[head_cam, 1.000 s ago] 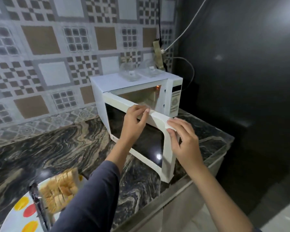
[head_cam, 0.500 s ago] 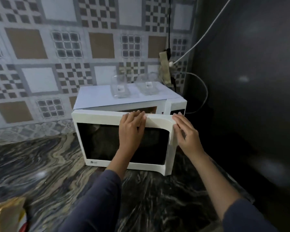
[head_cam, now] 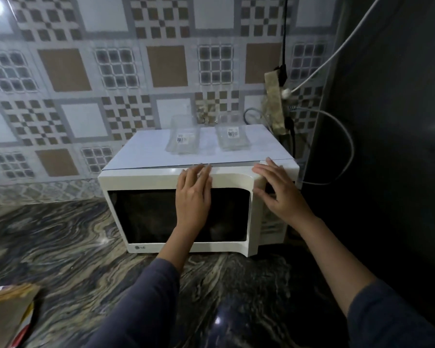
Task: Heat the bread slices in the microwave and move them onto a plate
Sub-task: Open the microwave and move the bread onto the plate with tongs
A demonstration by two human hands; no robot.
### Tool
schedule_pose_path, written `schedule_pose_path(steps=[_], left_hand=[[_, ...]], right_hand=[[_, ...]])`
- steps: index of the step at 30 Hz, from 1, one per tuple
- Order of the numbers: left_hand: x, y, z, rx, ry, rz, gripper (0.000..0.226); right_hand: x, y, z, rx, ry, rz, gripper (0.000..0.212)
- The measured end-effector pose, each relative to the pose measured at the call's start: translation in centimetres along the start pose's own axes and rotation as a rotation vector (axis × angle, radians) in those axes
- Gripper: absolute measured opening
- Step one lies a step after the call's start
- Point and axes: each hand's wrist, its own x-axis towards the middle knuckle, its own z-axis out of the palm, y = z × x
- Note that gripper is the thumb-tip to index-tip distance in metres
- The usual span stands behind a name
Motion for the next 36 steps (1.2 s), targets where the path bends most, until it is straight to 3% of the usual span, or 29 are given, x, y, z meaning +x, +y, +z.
schedule_pose_path(steps=[4,6,10,14,36], left_hand=[[-1.9,2.6,0.2,-0.218,0.109,-0.287,0.042],[-3.8,4.2,0.9,-0.326,0.113,-0.337,0.034],[-7.4,6.6,3.7,-0.516,-0.289,-0.336,0.017],[-7.9,7.5,5.9,-0.541,-0.473,-0.412,0.027],[-5.8,7.7,7.3,-0.370,-0.509,-0.508,0.029]], right_hand=[[1.1,0.8,-1.8,-0.121,-0.058,0.072,0.076],[1.6,1.2,-2.3,-0.223,-0.111,0.124,0.093],[1.6,2.0,-1.7,-0.360,-0.077,0.120,0.112],[1.5,2.6,-1.1,-0.350,0.005,0.099,0.110],[1.9,2.4,0.0,-0.366,0.102,0.099,0.089]])
